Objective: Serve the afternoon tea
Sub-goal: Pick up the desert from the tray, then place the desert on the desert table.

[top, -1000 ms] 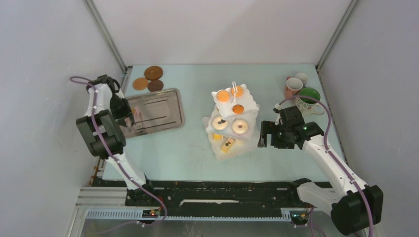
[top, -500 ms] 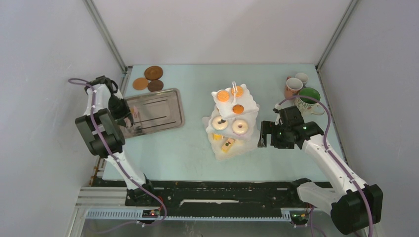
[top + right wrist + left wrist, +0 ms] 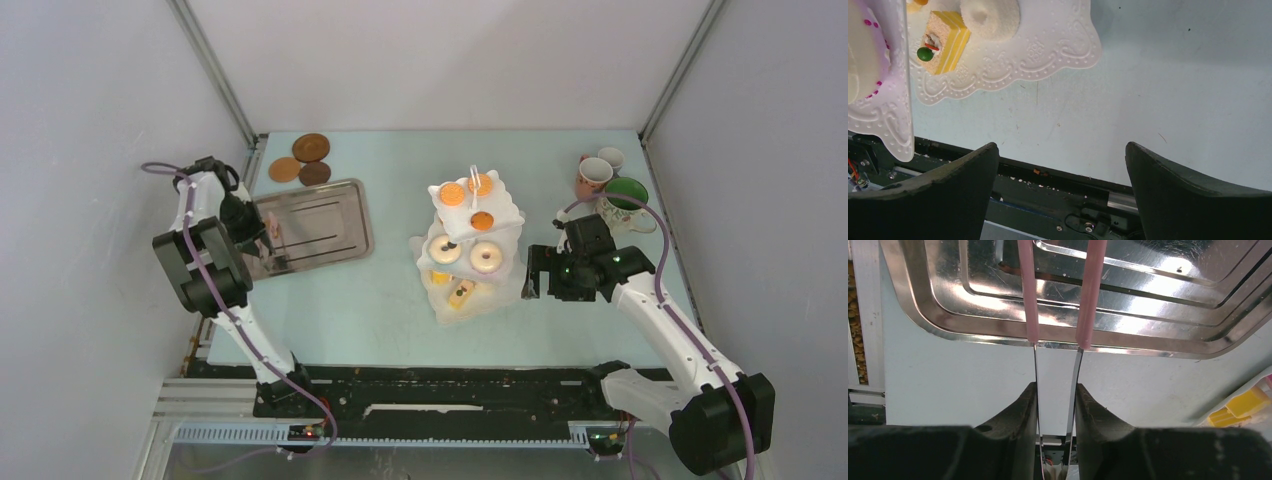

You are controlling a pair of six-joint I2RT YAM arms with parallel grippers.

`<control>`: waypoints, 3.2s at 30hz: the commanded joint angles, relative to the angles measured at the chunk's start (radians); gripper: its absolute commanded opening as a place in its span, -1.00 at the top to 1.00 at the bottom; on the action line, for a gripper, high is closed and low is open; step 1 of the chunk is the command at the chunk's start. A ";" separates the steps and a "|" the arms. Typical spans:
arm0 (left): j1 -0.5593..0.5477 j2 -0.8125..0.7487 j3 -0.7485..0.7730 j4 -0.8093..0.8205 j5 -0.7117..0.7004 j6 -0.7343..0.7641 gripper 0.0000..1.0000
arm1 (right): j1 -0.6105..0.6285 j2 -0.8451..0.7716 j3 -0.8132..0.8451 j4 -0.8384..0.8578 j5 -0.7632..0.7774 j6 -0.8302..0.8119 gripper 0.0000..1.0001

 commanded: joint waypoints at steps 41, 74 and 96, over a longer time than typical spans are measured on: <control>-0.047 -0.287 -0.168 0.097 0.165 -0.089 1.00 | 0.005 -0.011 0.015 0.012 0.002 -0.003 -0.99; -0.446 -0.760 -0.325 0.183 0.222 -0.363 1.00 | 0.005 -0.023 0.016 0.015 0.002 0.001 -0.99; -1.119 -0.979 -0.234 0.280 0.059 -0.659 1.00 | 0.004 -0.026 0.015 0.018 0.002 -0.001 -0.99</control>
